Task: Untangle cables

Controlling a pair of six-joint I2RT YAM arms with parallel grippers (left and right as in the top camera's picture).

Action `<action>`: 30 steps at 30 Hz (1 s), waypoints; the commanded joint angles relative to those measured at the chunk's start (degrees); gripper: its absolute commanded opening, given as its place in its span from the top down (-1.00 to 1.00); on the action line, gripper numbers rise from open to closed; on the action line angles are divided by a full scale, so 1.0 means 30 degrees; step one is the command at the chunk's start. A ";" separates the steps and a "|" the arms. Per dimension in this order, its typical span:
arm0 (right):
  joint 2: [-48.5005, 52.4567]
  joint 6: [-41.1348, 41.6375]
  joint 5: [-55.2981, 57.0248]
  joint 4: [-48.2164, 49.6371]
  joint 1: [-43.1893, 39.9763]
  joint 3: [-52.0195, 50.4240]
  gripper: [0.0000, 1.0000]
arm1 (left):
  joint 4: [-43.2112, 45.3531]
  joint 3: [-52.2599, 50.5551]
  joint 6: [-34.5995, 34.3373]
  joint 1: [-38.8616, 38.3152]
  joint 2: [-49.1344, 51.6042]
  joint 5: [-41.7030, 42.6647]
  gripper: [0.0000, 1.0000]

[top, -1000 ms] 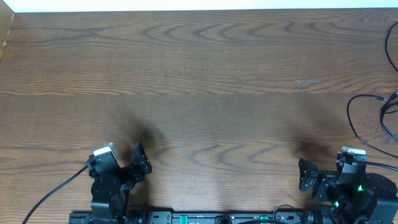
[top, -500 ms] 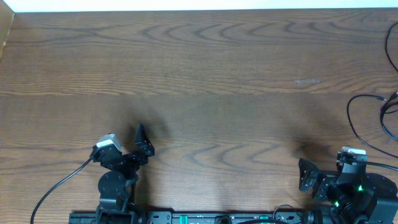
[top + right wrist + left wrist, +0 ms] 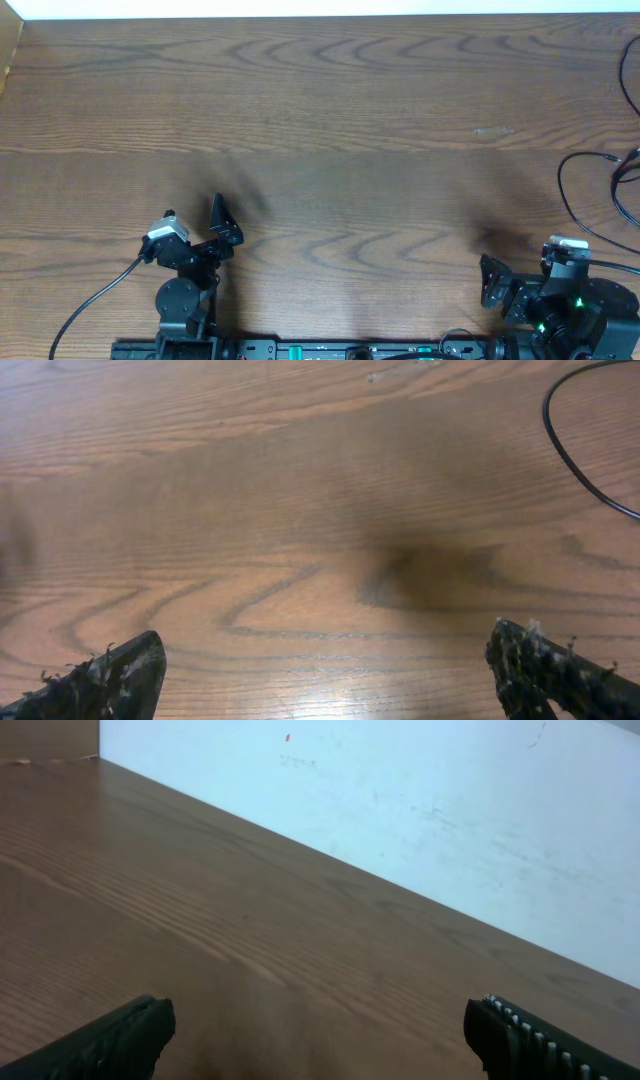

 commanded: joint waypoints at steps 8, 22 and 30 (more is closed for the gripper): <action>-0.0015 0.0204 0.0131 -0.0022 0.0160 -0.0036 -0.98 | -0.0452 -0.0576 0.3155 0.0073 -0.0168 -0.0044 -0.95; -0.0015 0.0204 0.0131 -0.0015 0.0160 -0.0036 -0.99 | -0.0444 -0.0576 0.7912 0.0073 -0.0168 -0.0182 -0.96; -0.0015 0.0204 0.0131 -0.0022 0.0160 -0.0036 -0.99 | -0.0393 -0.0576 0.7905 0.0073 -0.0168 -0.0175 -0.96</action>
